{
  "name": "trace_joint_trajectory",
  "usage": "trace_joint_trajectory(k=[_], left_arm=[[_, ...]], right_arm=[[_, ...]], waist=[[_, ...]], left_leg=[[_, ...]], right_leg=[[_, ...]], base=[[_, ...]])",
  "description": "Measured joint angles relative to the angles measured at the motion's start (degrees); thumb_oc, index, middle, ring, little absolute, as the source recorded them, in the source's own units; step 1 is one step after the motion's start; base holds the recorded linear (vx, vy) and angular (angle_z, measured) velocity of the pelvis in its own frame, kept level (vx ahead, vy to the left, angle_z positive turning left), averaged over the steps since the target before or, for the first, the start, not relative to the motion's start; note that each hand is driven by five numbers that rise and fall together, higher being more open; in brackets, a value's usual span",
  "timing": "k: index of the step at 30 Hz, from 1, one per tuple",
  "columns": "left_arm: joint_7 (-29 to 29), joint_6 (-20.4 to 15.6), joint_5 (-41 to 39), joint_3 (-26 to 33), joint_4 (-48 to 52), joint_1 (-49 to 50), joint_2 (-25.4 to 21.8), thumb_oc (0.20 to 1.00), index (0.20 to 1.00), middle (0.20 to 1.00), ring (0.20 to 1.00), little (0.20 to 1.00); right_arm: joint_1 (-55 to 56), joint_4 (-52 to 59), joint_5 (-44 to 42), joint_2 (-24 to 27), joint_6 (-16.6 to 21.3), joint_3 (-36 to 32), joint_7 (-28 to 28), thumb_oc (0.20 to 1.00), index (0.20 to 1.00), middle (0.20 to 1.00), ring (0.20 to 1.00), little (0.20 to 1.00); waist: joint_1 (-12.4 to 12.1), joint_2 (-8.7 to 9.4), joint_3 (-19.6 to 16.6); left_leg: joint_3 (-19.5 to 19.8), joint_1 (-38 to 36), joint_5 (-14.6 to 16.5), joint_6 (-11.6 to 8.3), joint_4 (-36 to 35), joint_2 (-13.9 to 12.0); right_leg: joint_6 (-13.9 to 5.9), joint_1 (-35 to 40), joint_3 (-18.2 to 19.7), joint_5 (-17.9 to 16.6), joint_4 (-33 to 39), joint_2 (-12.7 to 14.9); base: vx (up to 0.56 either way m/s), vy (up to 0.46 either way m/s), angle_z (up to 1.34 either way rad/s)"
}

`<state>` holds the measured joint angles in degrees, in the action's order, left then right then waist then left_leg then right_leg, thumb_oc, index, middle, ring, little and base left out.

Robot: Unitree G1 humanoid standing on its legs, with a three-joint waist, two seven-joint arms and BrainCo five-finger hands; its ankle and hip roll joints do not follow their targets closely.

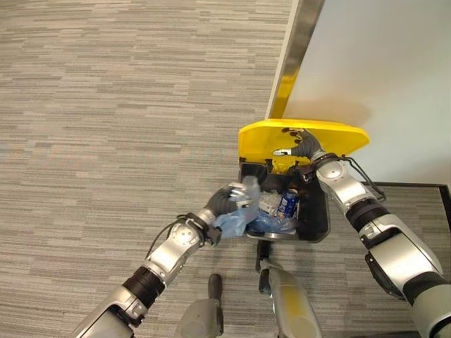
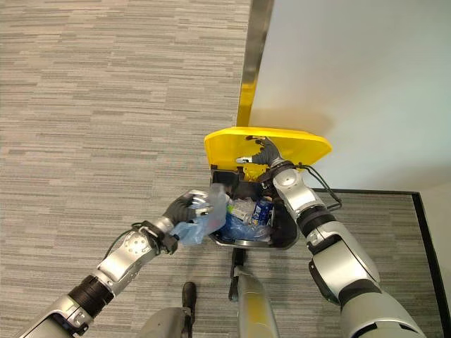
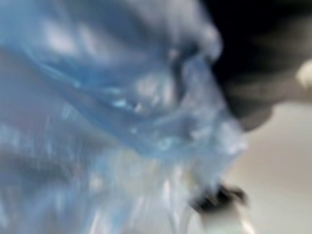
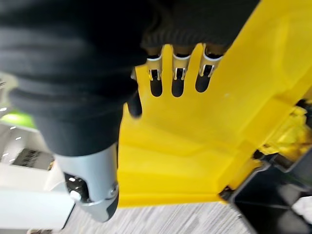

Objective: Gather garbage on tea table into small bin, then transfer packed bag to large trash can.

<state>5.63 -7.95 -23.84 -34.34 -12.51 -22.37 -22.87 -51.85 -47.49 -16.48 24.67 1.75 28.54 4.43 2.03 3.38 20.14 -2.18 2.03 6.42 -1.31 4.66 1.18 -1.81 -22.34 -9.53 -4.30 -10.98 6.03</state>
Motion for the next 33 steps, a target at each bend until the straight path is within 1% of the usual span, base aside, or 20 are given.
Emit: trace_joint_trajectory(k=[1,3,6,8,12,14,15,16,18,19,20,21,22,23,24,26,27,28,29,33], left_arm=[[1.12,-0.12,-0.03,-1.60,0.57,-3.70,1.79,0.200,0.200,0.200,0.200,0.200],[0.99,-0.11,0.05,-1.87,0.46,-6.24,2.44,0.200,0.200,0.200,0.200,0.200],[0.06,-0.15,0.17,-1.52,-0.55,-9.67,2.67,0.200,0.200,0.200,0.200,0.200],[-1.46,-0.21,0.23,-1.39,-2.91,-12.20,3.22,0.200,0.200,0.200,0.200,0.200],[-4.26,-0.24,0.64,-1.43,-7.77,-13.50,3.73,0.200,0.200,0.200,0.200,0.200],[-5.72,-0.18,2.65,-1.57,-13.56,-15.73,4.30,0.200,0.200,0.200,0.200,0.200],[-5.90,-0.14,2.66,-1.61,-14.28,-15.98,4.38,0.200,0.200,0.200,0.200,0.200],[-6.25,-0.10,3.09,-2.19,-15.00,-16.73,4.80,0.200,0.200,0.200,0.200,0.200],[-6.77,-0.09,5.05,-4.35,-16.27,-19.92,4.99,0.200,0.200,0.200,0.200,0.200],[-7.11,-0.37,6.27,-5.34,-18.73,-22.05,5.59,0.200,0.200,0.200,0.200,0.200],[-8.03,-0.43,9.32,-6.39,-25.79,-25.54,7.68,0.200,0.200,0.200,0.200,0.200],[-8.15,-0.23,10.65,-6.93,-29.38,-26.38,8.52,0.200,0.200,0.200,0.200,0.200],[-8.23,-0.11,12.15,-8.43,-32.42,-27.00,9.39,0.200,0.200,0.200,0.200,0.200],[-8.30,0.05,13.86,-8.42,-35.64,-27.45,9.70,0.200,0.200,0.200,0.200,0.200],[-8.39,1.00,14.49,-8.45,-38.07,-27.49,10.35,0.200,0.200,0.200,0.200,0.200],[-9.02,1.63,18.29,-8.75,-42.77,-27.34,11.06,0.200,0.200,0.200,0.200,0.200],[-9.41,2.67,19.59,-8.57,-44.46,-27.31,11.05,0.200,0.200,0.200,0.200,0.200],[-9.79,3.30,20.62,-8.28,-45.15,-27.24,10.98,0.721,0.721,0.721,0.721,0.721],[-10.78,3.62,22.39,-7.68,-47.07,-27.35,10.73,1.000,1.000,1.000,1.000,1.000],[-12.09,4.54,26.35,-6.95,-47.60,-27.40,9.65,1.000,1.000,1.000,1.000,1.000]], right_arm=[[-0.02,-0.09,-0.51,-0.04,0.03,0.04,0.03,1.000,1.000,1.000,1.000,1.000],[-0.21,-0.09,-0.50,-0.08,0.03,0.03,0.12,1.000,1.000,1.000,1.000,1.000],[-0.22,-0.22,-0.49,-0.05,0.03,0.05,0.24,1.000,1.000,1.000,1.000,1.000],[-0.27,-0.70,-0.46,-0.09,0.01,0.06,0.27,1.000,1.000,1.000,1.000,1.000],[-0.67,-1.36,-0.45,-0.12,0.01,0.06,0.54,1.000,1.000,1.000,1.000,1.000],[-1.95,-1.67,-0.43,-0.23,-0.06,0.27,0.58,1.000,1.000,1.000,1.000,1.000],[-2.13,-1.67,-0.43,-0.23,-0.07,0.25,0.59,1.000,1.000,1.000,1.000,1.000],[-2.36,-1.69,-0.41,-0.23,-0.17,0.28,0.72,1.000,1.000,1.000,1.000,1.000],[-3.47,-1.75,-0.41,-0.27,-0.85,0.83,1.22,1.000,1.000,1.000,1.000,1.000],[-4.02,-1.76,-0.40,-0.21,-0.90,1.57,1.47,1.000,1.000,1.000,1.000,1.000],[-4.98,-1.60,-0.38,-0.28,-0.91,3.48,1.70,1.000,1.000,1.000,1.000,1.000],[-6.26,-1.58,-0.36,-0.30,-0.91,4.70,1.75,1.000,1.000,1.000,1.000,1.000],[-7.25,-1.48,-0.35,-0.17,-0.94,4.77,1.88,1.000,1.000,1.000,1.000,1.000],[-8.59,-1.40,-0.35,-0.22,-0.90,5.01,2.15,1.000,1.000,1.000,1.000,1.000],[-9.66,-1.13,-0.36,-0.18,-0.91,5.03,2.51,1.000,1.000,1.000,1.000,1.000],[-10.10,2.93,-0.39,0.30,-0.88,5.09,2.96,1.000,1.000,1.000,1.000,1.000],[-10.57,4.48,-0.39,0.32,-0.50,5.08,3.04,1.000,1.000,1.000,1.000,1.000],[-10.57,5.64,-0.40,0.40,-0.39,5.10,3.06,1.000,1.000,1.000,1.000,1.000],[-10.38,6.60,-0.41,0.42,-0.38,5.90,3.08,1.000,1.000,1.000,1.000,1.000],[-10.13,8.13,-0.38,0.61,-0.19,7.31,3.01,1.000,1.000,1.000,1.000,1.000]], waist=[[1.02,0.09,0.11],[1.97,0.20,0.17],[2.53,0.22,0.18],[2.69,0.23,0.18],[3.97,0.23,0.18],[4.20,0.41,0.28],[4.53,0.41,0.28],[5.15,0.42,0.28],[5.51,0.45,0.33],[5.81,0.46,0.37],[6.37,0.51,0.45],[7.26,0.48,1.18],[7.87,0.46,2.17],[7.99,0.48,3.14],[8.58,0.55,4.25],[8.81,0.47,4.87],[9.18,0.48,5.98],[9.41,0.43,6.92],[9.55,0.46,7.75],[10.09,0.45,7.85]], left_leg=[[-0.45,-0.17,0.06,0.12,-0.08,0.41],[-0.98,-0.28,0.10,0.18,-0.06,0.63],[-1.79,-0.80,0.29,0.45,-0.08,0.75],[-1.94,-0.94,0.30,0.47,-0.11,0.83],[-2.33,-1.04,0.30,0.47,-0.13,0.77],[-3.10,-0.95,0.30,0.47,-0.21,0.66],[-3.12,-0.89,0.30,0.47,-0.21,0.65],[-3.14,-0.70,0.30,0.47,-0.21,0.63],[-3.25,0.06,0.29,0.47,-0.13,0.80],[-3.47,0.37,0.30,0.47,-0.13,0.86],[-3.55,1.14,0.29,0.47,-0.04,0.87],[-3.57,1.67,0.29,0.46,0.13,0.83],[-3.80,2.06,0.29,0.46,0.17,0.82],[-3.95,2.27,0.29,0.45,0.22,0.85],[-4.14,2.38,0.29,0.45,0.19,0.94],[-4.94,3.78,0.29,0.45,0.18,0.98],[-5.24,4.04,0.29,0.45,0.13,1.06],[-5.36,4.03,0.30,0.45,0.06,1.00],[-5.82,4.11,0.30,0.44,-0.29,0.83],[-6.55,3.80,0.27,0.40,-1.20,0.60]], right_leg=[[-0.11,0.13,0.35,-0.41,0.39,0.29],[-0.36,0.08,0.73,-0.66,0.48,0.32],[-0.44,0.14,1.76,-0.84,0.50,0.04],[-0.48,0.15,1.84,-0.88,0.49,0.04],[-0.72,0.12,2.11,-1.04,0.71,-0.23],[-1.19,0.05,2.81,-1.81,1.65,-0.62],[-1.25,0.06,2.83,-1.90,1.86,-0.67],[-1.26,0.04,2.83,-2.01,2.15,-0.71],[-1.34,-0.66,3.02,-2.25,2.37,-0.67],[-1.33,-1.09,3.21,-2.28,2.33,-0.67],[-1.38,-1.87,3.28,-2.46,2.32,-0.66],[-1.32,-2.32,3.28,-2.65,2.32,-0.70],[-1.28,-2.81,3.41,-2.69,2.21,-0.78],[-1.24,-3.08,3.48,-2.74,2.18,-0.72],[-1.22,-3.31,3.64,-2.80,2.24,-0.81],[-1.30,-5.10,4.50,-3.06,2.10,-0.99],[-1.26,-5.49,4.81,-3.24,2.15,-1.11],[-1.23,-5.57,4.90,-3.26,2.14,-1.21],[-1.23,-6.00,5.15,-3.26,2.16,-1.63],[-1.22,-6.35,5.73,-3.26,2.27,-2.19]], base=[[-0.02,0.028,-0.21],[-0.01,0.014,-0.13],[-0.01,0.000,-0.15],[-0.01,-0.005,-0.06],[0.00,-0.021,-0.07],[0.00,-0.017,-0.16],[-0.01,-0.022,-0.09],[0.00,0.000,0.00],[-0.01,-0.013,-0.03],[-0.02,-0.022,-0.07],[-0.02,-0.029,-0.05],[-0.01,-0.025,-0.03],[-0.01,-0.022,-0.04],[0.01,-0.010,-0.06],[0.01,-0.018,-0.13],[0.02,-0.014,-0.18],[0.03,-0.018,-0.13],[0.07,-0.023,-0.17],[0.06,-0.014,-0.15],[0.06,-0.009,-0.12]])
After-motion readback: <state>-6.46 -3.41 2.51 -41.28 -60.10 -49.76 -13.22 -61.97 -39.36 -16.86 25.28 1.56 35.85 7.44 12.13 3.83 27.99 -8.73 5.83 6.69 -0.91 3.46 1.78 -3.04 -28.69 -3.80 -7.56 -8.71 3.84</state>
